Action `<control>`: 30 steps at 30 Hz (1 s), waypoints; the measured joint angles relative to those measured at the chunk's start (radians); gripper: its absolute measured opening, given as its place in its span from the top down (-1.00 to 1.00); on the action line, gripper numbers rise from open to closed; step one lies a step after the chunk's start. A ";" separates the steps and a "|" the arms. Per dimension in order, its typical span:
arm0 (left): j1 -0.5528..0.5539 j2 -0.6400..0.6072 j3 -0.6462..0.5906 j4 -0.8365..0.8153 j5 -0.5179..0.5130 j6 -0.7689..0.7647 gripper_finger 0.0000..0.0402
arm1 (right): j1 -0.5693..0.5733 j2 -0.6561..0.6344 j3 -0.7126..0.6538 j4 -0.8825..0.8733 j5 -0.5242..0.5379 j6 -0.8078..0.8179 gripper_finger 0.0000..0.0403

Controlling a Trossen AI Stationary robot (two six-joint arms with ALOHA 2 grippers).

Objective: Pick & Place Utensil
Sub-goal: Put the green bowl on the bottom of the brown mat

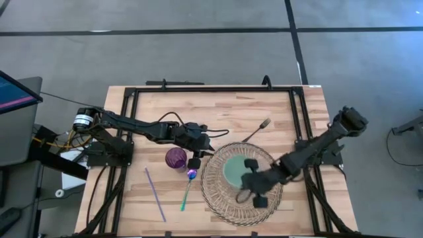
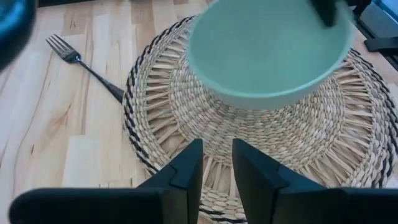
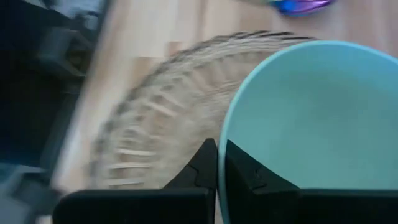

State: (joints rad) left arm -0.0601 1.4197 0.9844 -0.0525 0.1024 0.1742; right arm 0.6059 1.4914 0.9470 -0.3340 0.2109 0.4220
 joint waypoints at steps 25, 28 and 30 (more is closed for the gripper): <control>0.000 0.001 0.000 0.000 -0.001 0.001 0.56 | 0.221 0.176 -0.035 0.265 0.139 0.425 0.83; 0.000 0.001 0.000 0.000 0.000 0.005 0.56 | 0.208 0.165 -0.042 0.249 0.126 0.473 0.68; 0.000 0.001 0.000 0.000 -0.001 0.005 0.56 | 0.203 0.158 -0.031 0.270 0.126 0.475 0.59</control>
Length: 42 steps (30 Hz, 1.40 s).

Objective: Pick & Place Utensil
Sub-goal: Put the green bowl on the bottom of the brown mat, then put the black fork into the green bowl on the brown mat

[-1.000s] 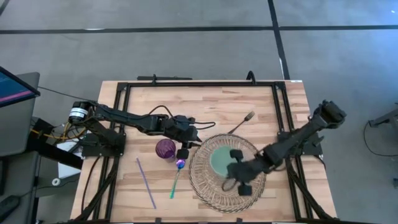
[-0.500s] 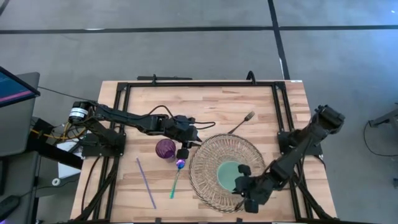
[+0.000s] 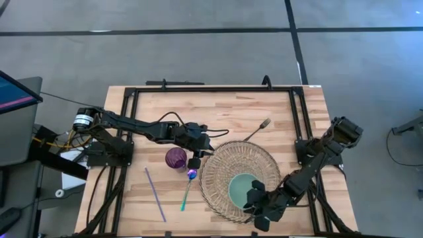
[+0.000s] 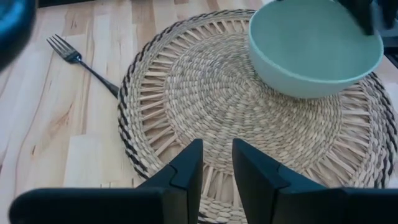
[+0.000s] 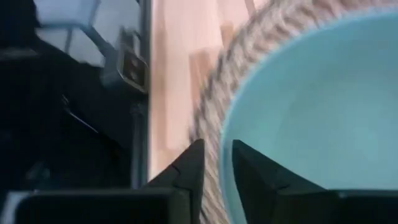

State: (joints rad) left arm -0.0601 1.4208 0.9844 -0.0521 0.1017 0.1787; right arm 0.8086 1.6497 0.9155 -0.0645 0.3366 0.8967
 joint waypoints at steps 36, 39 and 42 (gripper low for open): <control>-0.068 0.000 0.000 0.134 0.000 -0.045 0.56 | -0.239 -0.274 0.206 -0.530 0.360 -0.454 0.42; -0.079 0.000 0.000 0.134 0.001 -0.045 0.56 | -0.284 -0.263 0.165 -0.530 0.438 -0.436 0.42; -0.087 0.000 0.000 0.136 0.001 -0.045 0.56 | -0.354 -0.253 0.137 -0.540 0.449 -0.349 0.42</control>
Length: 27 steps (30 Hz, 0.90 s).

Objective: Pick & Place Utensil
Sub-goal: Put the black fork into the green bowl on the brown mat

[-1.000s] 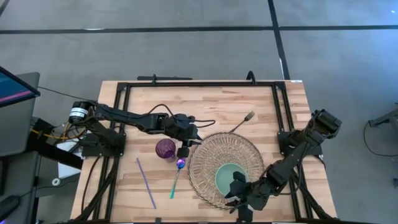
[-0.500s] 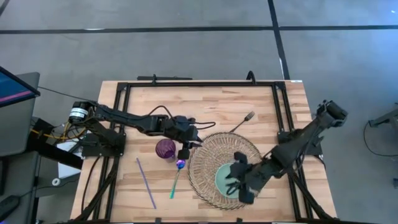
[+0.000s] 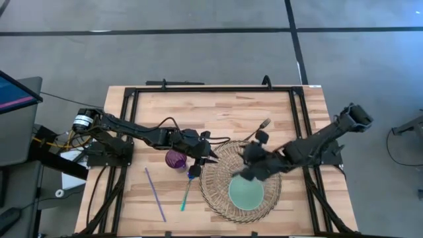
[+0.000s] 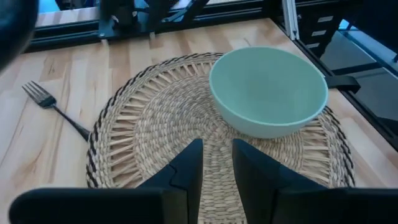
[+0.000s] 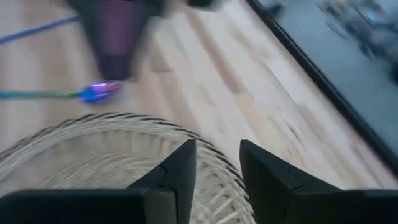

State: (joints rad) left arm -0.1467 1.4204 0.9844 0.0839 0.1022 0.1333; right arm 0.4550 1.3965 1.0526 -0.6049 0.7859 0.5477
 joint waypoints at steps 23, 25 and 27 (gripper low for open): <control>0.002 0.000 0.000 0.007 -0.001 -0.010 0.56 | -0.444 -0.003 -0.215 -0.177 -0.164 0.479 0.42; 0.002 0.000 0.000 0.007 -0.001 -0.010 0.56 | -0.463 -0.003 -0.220 -0.187 -0.179 0.404 0.42; 0.002 0.000 0.000 0.007 -0.001 -0.011 0.56 | -0.478 -0.003 -0.220 -0.188 -0.199 0.348 0.42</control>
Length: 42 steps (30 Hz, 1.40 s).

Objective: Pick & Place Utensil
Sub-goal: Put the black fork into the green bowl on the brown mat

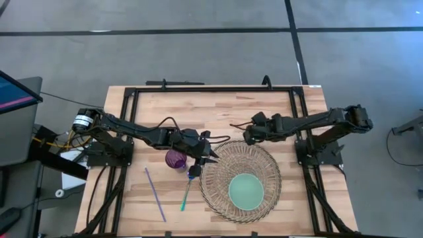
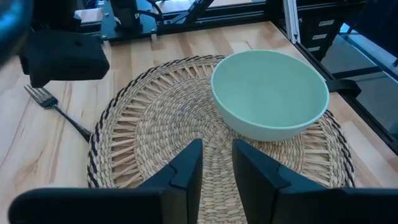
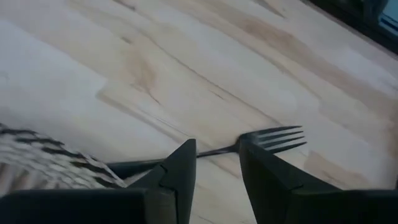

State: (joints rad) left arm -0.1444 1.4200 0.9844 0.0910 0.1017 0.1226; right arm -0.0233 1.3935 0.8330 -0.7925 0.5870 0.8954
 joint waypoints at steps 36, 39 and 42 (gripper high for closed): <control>0.031 0.000 0.000 0.000 -0.031 0.001 0.56 | -0.202 0.311 0.067 -0.047 -0.219 -1.011 0.42; 0.033 0.000 0.000 0.000 -0.031 0.002 0.56 | -0.180 0.306 0.083 -0.029 -0.217 -1.068 0.42; 0.036 0.000 0.000 0.000 -0.031 0.002 0.56 | -0.172 0.309 0.084 0.025 -0.202 -1.179 0.42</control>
State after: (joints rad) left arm -0.1079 1.4197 0.9844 0.0906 0.0708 0.1249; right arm -0.1950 1.7026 0.9172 -0.7674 0.3845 -0.2840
